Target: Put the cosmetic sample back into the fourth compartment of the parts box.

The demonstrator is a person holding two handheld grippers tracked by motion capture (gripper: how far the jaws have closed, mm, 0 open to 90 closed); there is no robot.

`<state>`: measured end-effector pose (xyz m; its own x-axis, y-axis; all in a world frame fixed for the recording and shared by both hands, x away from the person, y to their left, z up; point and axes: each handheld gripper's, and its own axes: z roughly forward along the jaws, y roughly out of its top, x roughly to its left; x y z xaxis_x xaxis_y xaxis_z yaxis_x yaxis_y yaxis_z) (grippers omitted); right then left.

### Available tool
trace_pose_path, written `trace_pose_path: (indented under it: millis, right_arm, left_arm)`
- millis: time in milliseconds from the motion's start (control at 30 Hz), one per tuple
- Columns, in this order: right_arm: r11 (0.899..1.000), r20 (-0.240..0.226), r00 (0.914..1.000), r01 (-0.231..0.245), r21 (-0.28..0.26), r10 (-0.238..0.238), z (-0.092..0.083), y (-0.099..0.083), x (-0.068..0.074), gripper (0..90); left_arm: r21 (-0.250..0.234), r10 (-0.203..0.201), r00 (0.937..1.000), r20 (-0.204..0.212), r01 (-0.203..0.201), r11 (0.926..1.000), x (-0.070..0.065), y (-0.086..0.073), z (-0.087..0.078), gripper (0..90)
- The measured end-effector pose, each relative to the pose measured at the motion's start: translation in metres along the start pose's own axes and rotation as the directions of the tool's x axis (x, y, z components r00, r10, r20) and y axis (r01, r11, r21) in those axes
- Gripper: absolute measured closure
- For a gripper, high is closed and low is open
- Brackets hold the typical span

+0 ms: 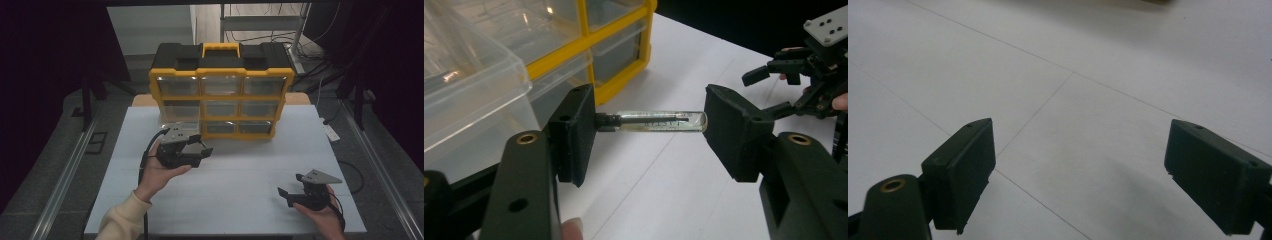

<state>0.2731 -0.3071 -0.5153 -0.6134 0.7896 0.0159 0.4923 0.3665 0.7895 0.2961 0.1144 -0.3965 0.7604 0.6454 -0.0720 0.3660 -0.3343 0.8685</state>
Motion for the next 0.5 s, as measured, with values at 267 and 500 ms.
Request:
trace_pose_path:
  millis: [267, 500]
  right_arm:
    - [1.0, 0.0, 1.0, -0.001, 0.0, 0.001, 0.0, 0.0, 0.0, 13.6]
    - [1.0, 0.002, 1.0, -0.002, 0.0, 0.002, 0.0, 0.0, 0.0, 13.6]
  left_arm:
    - [-0.021, -0.004, 0.9999, -0.013, 0.003, 0.9998, 0.007, 0.002, -0.005, 39.9]
    - [-0.051, -0.015, 0.9998, -0.009, 0.015, 0.9986, 0.014, 0.007, -0.011, 39.9]
